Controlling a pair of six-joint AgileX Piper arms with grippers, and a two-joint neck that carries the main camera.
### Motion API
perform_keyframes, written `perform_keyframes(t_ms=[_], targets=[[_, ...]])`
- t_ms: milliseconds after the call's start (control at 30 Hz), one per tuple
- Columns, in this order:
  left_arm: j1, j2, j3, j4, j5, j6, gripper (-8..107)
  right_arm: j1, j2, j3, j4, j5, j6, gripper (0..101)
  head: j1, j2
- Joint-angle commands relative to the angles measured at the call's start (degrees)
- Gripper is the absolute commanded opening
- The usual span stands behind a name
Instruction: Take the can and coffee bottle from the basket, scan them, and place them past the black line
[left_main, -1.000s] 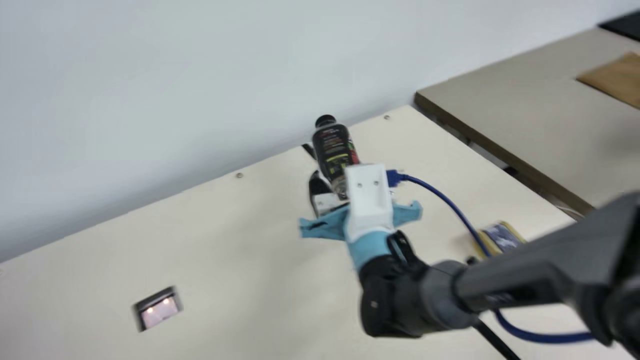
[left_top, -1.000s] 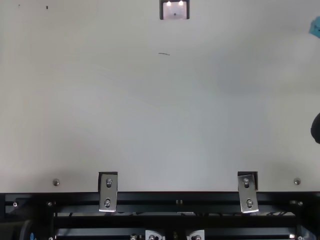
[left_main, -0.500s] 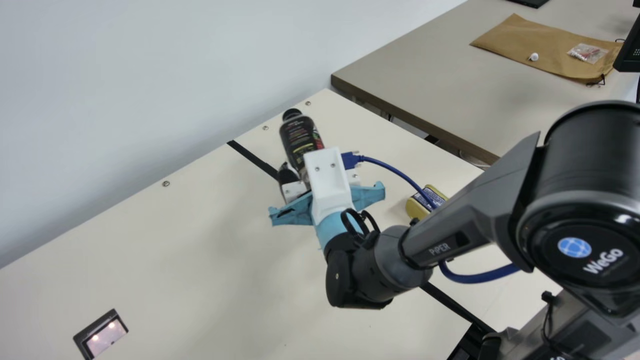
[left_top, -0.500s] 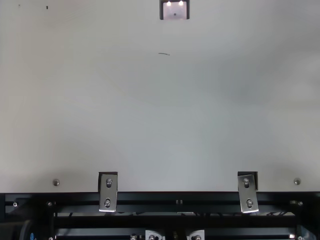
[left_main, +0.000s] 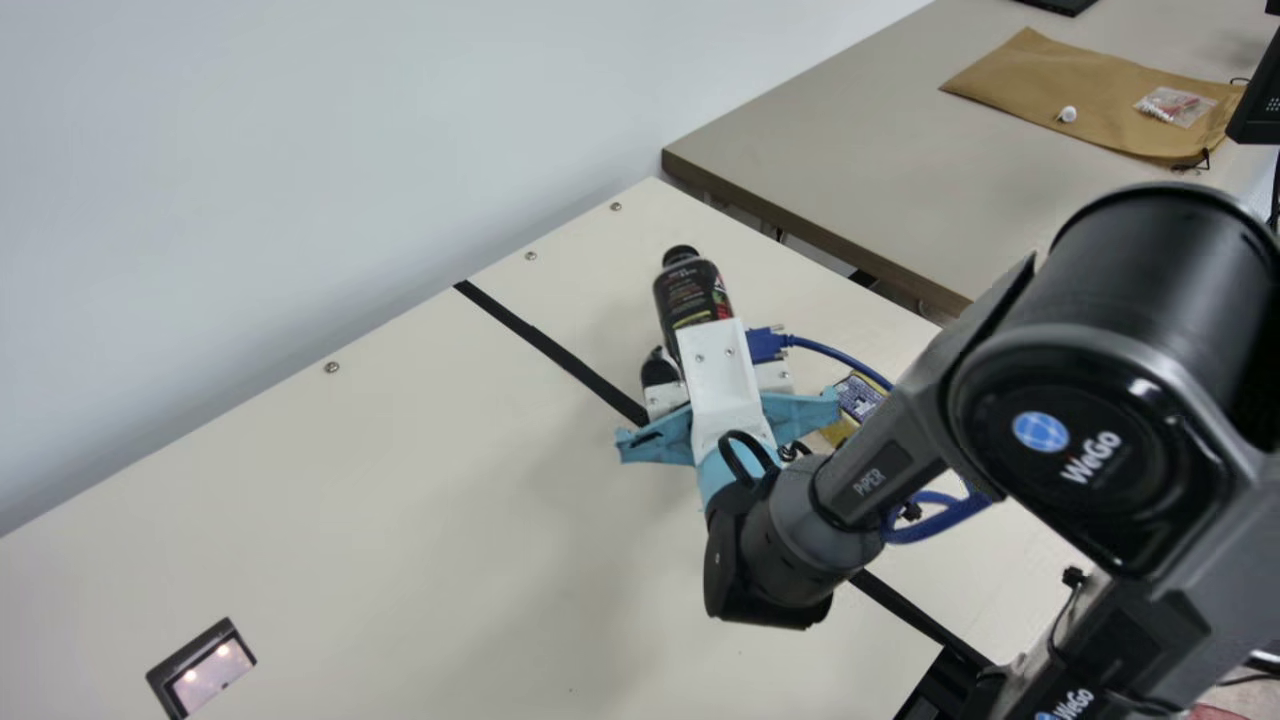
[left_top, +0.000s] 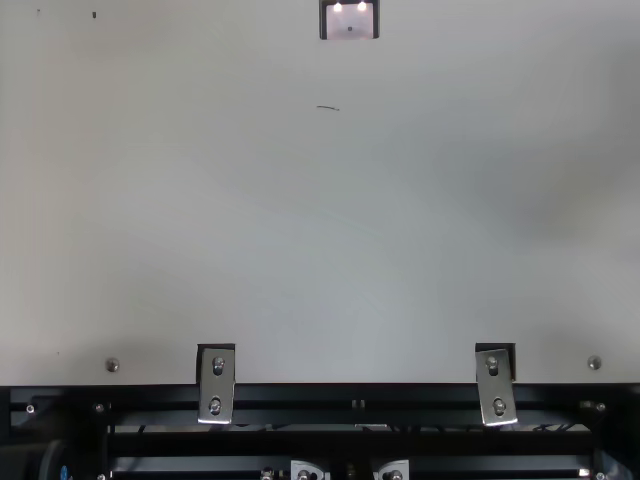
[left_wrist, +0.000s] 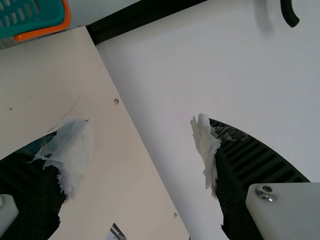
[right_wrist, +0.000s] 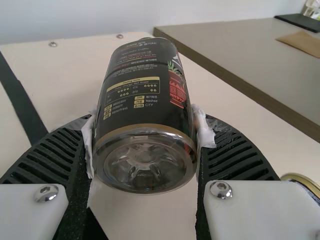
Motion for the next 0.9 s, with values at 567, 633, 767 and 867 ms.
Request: perform_keyframes(t_ms=[567, 633, 767, 867], targets=[[0.0, 0.0, 0.0, 0.0, 0.0, 0.0, 90, -5.4, -0.7, 3.5, -7.1, -4.1, -3.6, 101, -0.1, -1.0], [0.0, 0.0, 0.0, 0.0, 0.0, 0.0, 90, -4.3, -3.8, 3.6, -6.3, -4.1, -6.8, 101, -0.1, -1.0], [0.0, 0.0, 0.0, 0.0, 0.0, 0.0, 90, -0.2, -10.5, 3.9, -3.6, -3.0, -13.0, 101, -0.1, -1.0], [0.0, 0.0, 0.0, 0.0, 0.0, 0.0, 90, 3.6, -16.2, 2.4, -0.8, 0.5, -19.1, 101, -0.1, -1.0]])
